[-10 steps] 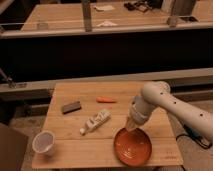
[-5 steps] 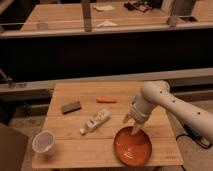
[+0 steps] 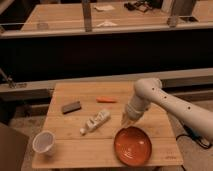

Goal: Place the bottle in the ceramic bowl

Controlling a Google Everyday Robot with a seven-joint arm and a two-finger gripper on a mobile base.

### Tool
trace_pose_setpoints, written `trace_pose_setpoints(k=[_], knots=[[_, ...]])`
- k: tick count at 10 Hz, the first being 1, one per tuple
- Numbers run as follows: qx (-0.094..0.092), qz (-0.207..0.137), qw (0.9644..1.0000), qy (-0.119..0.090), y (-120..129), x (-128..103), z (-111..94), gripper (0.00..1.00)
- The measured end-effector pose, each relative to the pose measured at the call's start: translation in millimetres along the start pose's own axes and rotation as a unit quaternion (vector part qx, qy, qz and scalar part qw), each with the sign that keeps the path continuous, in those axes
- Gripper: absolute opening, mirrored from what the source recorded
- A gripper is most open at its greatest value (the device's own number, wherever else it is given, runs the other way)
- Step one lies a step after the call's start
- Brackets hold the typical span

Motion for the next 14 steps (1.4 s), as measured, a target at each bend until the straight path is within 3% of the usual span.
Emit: trace_pose_setpoints(k=[1,3,4,5,7,8,9,10,12,13,14], knots=[[-0.001,-0.003,1.0000,-0.003,3.7,3.3,1.5,0.59],[-0.004,-0.003,1.0000,-0.005,14.9,18.2,7.4,0.43],[-0.003,-0.007,1.0000,-0.004,8.8,19.2,7.3,0.34],[-0.008,-0.008,0.9999,0.000,1.5,15.3,7.7,0.34],[-0.013,-0.016,0.9998,0.003,-20.8,-1.8,9.5,0.54],[-0.015,-0.017,0.9997,0.002,-22.5,-4.1,11.8,0.66],[-0.015,-0.015,0.9998,0.000,-19.4,-0.9,13.1,0.71],[-0.013,-0.018,0.9997,0.000,-15.7,6.4,11.9,0.69],[-0.014,-0.016,0.9998,0.000,-12.0,17.2,10.1,0.51],[-0.015,-0.022,0.9996,0.000,-21.4,14.5,12.8,0.42],[-0.018,-0.022,0.9996,0.002,-30.4,7.5,14.7,0.42]])
